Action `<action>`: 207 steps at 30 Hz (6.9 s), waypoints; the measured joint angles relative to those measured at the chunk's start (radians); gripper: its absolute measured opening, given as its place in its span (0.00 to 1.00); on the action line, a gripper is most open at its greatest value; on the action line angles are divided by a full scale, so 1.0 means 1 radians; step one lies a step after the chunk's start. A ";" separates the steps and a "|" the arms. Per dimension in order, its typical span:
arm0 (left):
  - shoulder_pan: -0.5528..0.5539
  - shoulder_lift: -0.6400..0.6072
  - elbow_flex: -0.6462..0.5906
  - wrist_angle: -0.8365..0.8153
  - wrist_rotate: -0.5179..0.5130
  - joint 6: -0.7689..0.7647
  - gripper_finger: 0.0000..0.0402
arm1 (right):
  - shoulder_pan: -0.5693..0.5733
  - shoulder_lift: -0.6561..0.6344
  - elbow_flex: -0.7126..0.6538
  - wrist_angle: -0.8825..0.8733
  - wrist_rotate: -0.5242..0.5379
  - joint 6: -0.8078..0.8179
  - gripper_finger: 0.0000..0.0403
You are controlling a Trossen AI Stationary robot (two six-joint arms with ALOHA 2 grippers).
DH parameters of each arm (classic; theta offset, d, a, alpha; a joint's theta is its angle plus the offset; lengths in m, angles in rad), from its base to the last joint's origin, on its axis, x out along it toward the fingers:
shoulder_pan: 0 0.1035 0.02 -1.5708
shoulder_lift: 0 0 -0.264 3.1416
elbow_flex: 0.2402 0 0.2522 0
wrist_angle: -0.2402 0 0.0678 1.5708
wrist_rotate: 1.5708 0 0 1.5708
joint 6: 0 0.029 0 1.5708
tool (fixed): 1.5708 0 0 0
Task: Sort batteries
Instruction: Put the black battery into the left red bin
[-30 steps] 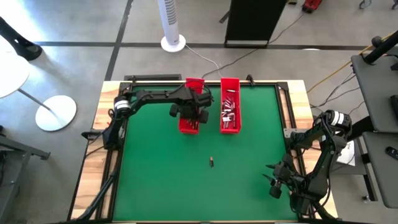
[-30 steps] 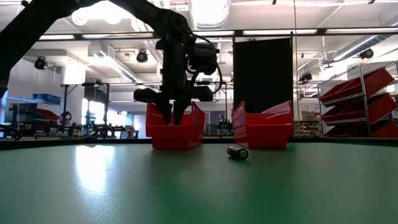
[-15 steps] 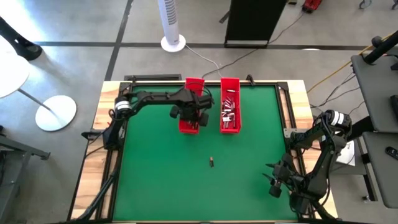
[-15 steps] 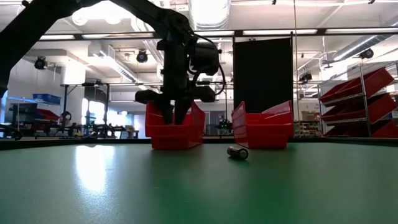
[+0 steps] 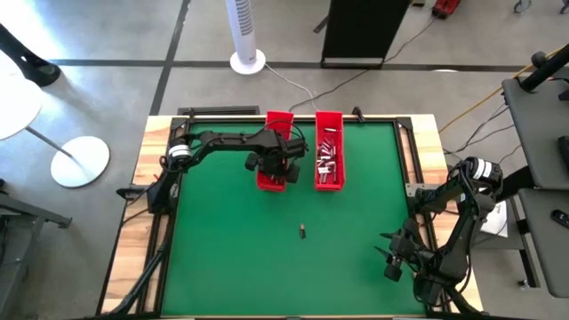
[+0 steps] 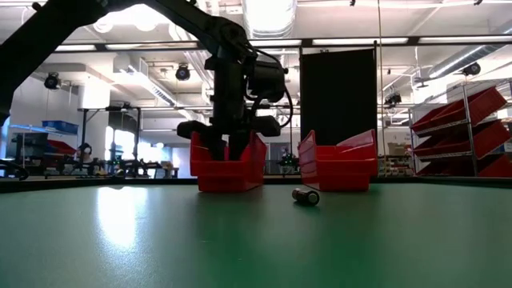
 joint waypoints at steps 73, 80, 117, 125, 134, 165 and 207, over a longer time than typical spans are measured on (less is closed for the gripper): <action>-0.706 0.415 0.671 -0.263 -0.644 -0.931 0.48 | 0.049 0.085 0.284 -0.003 0.105 -0.209 0.46; -0.692 0.480 0.667 -0.161 -0.671 -0.903 0.48 | 0.049 0.085 0.284 -0.001 0.105 -0.209 0.43; -0.685 0.585 0.688 -0.269 -0.601 -0.765 0.25 | 0.049 0.085 0.281 0.000 0.105 -0.219 0.37; -0.654 0.555 0.688 -0.254 -0.490 -0.597 0.16 | 0.050 0.085 0.281 0.001 0.099 -0.220 0.39; -0.625 0.531 0.688 -0.246 -0.385 -0.462 0.07 | 0.054 0.085 0.281 0.000 0.067 -0.229 0.40; -0.299 -0.008 0.665 -0.498 -0.439 0.414 0.08 | 0.074 0.180 0.275 0.000 0.063 -0.211 0.37; -0.040 -0.275 0.109 -0.007 -0.150 1.346 0.08 | -0.142 0.120 0.276 -0.036 0.112 -0.084 0.17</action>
